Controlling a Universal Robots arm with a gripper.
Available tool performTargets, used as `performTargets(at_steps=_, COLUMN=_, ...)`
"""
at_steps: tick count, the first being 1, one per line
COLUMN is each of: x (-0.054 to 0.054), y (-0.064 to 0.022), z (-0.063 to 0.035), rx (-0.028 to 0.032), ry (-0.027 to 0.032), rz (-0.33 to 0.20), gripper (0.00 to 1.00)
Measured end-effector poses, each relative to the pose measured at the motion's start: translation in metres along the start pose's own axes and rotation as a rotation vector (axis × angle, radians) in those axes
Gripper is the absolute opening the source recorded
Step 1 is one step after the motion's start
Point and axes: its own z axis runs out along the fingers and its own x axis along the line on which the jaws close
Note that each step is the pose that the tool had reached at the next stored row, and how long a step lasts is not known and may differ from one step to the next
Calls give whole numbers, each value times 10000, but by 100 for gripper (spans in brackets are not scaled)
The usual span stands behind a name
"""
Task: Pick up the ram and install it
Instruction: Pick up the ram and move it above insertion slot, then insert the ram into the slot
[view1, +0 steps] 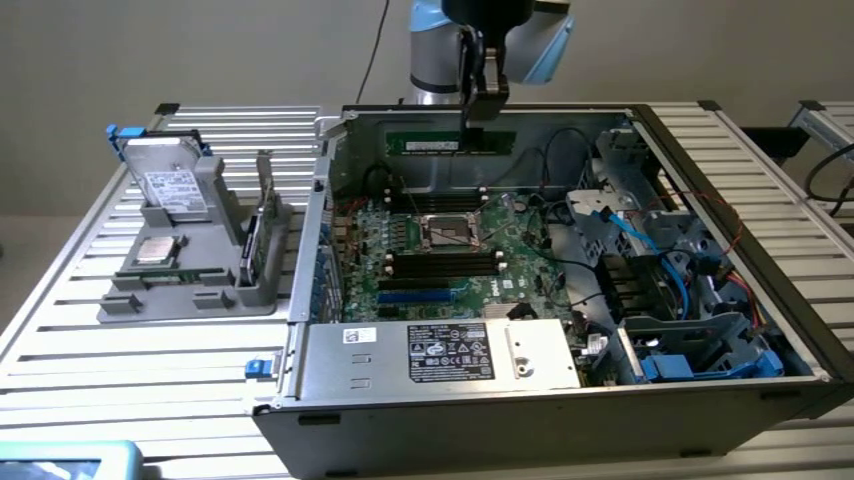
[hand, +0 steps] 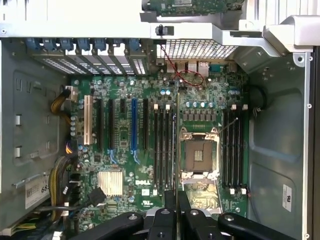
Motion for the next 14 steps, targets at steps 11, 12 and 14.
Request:
performTargets(at_steps=11, x=2, y=0, z=144, rx=0, ry=0, rz=0, gripper=14)
performTargets(at_steps=12, x=2, y=0, z=163, rx=0, ry=0, rz=0, gripper=14)
performTargets(at_steps=14, x=3, y=0, z=200, rx=0, ry=0, rz=0, gripper=14)
